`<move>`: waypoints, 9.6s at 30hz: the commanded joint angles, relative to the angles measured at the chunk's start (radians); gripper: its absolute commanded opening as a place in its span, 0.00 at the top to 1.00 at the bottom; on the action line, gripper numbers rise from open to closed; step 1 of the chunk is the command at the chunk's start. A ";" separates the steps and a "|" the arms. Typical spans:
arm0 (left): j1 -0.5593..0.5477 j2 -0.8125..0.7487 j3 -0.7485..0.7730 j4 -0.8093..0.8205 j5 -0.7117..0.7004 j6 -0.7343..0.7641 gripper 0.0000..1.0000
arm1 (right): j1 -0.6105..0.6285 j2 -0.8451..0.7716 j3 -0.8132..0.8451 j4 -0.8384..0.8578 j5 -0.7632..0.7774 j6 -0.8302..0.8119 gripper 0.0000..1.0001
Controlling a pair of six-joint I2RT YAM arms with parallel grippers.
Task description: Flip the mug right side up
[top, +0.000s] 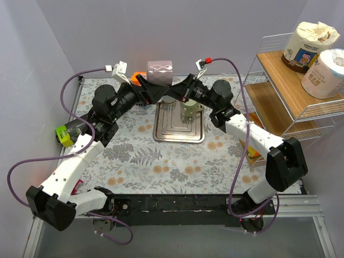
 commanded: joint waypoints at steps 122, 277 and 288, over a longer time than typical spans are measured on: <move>-0.001 0.053 0.151 -0.722 -0.664 0.041 0.02 | -0.156 0.447 0.256 -0.842 0.533 -1.728 0.33; 0.020 0.052 0.005 0.093 0.112 -0.200 1.00 | -0.071 0.074 0.069 0.264 -0.298 0.408 0.99; 0.020 0.057 0.028 0.047 0.097 -0.165 1.00 | -0.071 0.042 0.052 0.157 -0.255 0.289 0.68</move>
